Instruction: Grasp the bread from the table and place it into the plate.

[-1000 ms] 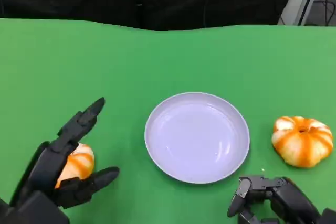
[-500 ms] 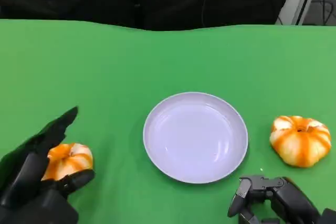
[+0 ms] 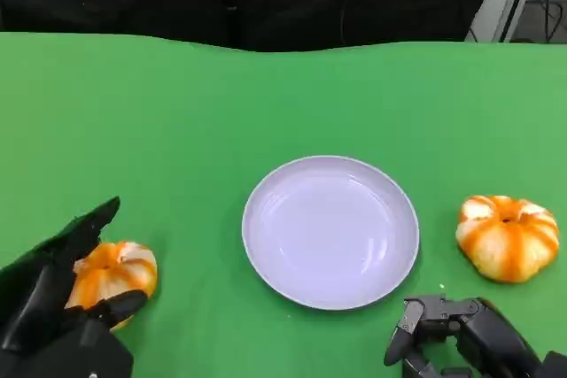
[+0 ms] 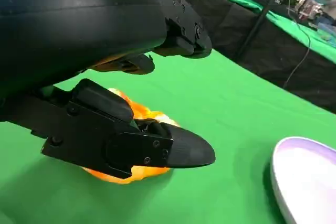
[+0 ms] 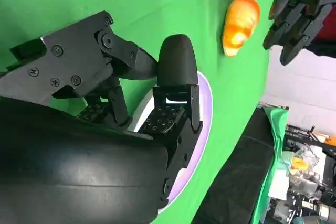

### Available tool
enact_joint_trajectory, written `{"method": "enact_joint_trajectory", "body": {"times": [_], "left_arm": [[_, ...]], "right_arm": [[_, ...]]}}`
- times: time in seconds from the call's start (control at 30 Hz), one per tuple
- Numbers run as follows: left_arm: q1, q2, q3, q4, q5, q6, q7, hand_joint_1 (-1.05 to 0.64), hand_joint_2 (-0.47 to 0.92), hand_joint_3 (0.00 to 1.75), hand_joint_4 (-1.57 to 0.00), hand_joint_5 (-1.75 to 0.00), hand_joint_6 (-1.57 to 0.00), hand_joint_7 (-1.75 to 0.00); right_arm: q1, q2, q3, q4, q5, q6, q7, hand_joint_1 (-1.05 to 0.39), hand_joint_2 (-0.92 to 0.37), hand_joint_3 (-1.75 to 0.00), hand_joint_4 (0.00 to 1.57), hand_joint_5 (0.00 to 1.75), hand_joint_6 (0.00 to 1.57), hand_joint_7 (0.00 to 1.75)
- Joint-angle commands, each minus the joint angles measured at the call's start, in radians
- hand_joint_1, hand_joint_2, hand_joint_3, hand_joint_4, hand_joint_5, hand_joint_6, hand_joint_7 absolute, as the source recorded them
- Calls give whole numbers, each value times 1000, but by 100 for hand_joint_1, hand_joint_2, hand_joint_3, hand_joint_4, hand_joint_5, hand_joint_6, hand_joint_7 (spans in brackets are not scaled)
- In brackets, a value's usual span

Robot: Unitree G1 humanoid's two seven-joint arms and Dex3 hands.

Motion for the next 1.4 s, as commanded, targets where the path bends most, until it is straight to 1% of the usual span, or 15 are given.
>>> {"method": "enact_joint_trajectory", "body": {"times": [0.03,0.13,0.27,0.43,0.67,0.83,1.03,1.1,1.13,1.17,1.2,1.23,1.27,1.33,1.4], "left_arm": [[-15,27,-18,8,41,109,-3,-89,92,43,-46,-3,-39,-3],[-19,38,-36,1,47,152,-27,-90,92,45,-48,-3,-40,-2],[-26,47,-54,17,43,163,-28,-90,92,46,-50,-3,-41,-2],[-41,59,-83,31,54,177,-33,-91,92,47,-50,-2,-41,-1],[-85,52,-126,71,59,218,-45,-93,92,48,-49,-1,-43,-1],[-115,51,-159,110,63,242,-47,-92,92,48,-51,-1,-45,-2],[-159,63,-206,152,58,319,-139,-96,92,50,-51,-1,-47,-2],[-169,64,-219,154,59,345,-159,-83,91,32,-51,-1,-48,-1],[-171,65,-224,154,60,354,-164,-70,90,19,-52,0,-48,-1],[-172,66,-229,153,60,359,-163,-61,90,10,-52,0,-49,0],[-170,66,-230,153,55,365,-166,-51,88,7,-52,0,-49,0],[-169,66,-231,158,50,370,-170,-35,84,6,-52,0,-49,0],[-169,66,-233,161,46,374,-172,-27,82,5,-52,0,-49,0],[-168,70,-237,164,44,377,-175,-20,82,4,-52,0,-49,0],[-167,73,-241,163,42,378,-176,-22,81,2,-56,-2,-50,0]], "right_arm": [[2,-14,-11,-6,9,-1,-1,-14,-66,-88,82,147,86,113],[2,-13,-11,-4,13,-4,3,-14,-65,-89,82,147,86,113],[0,-13,-12,3,12,-17,3,-14,-65,-89,82,147,86,112],[2,-15,-11,-5,10,-7,1,-13,-66,-88,82,148,86,112],[1,-19,-13,-4,5,-10,-4,-14,-66,-89,82,147,86,112],[7,-21,-14,-10,14,-4,3,-13,-66,-89,82,147,86,111],[10,-19,-13,-16,10,-8,-3,-14,-66,-88,82,146,85,111],[10,-19,-13,-18,13,-5,-1,-13,-66,-88,82,146,85,111],[10,-19,-13,-20,14,-3,0,-13,-66,-88,82,146,85,111],[10,-19,-13,-20,14,-2,0,-13,-66,-88,82,146,85,111],[10,-18,-14,-19,18,-4,2,-13,-66,-88,82,146,85,111],[9,-17,-14,-18,20,-4,4,-13,-66,-88,82,147,86,111],[8,-16,-14,-17,22,-4,5,-13,-66,-88,82,147,86,111],[8,-15,-13,-17,22,-4,5,-14,-66,-88,82,147,86,111],[8,-16,-13,-18,21,-4,4,-14,-66,-88,82,147,86,112]]}}
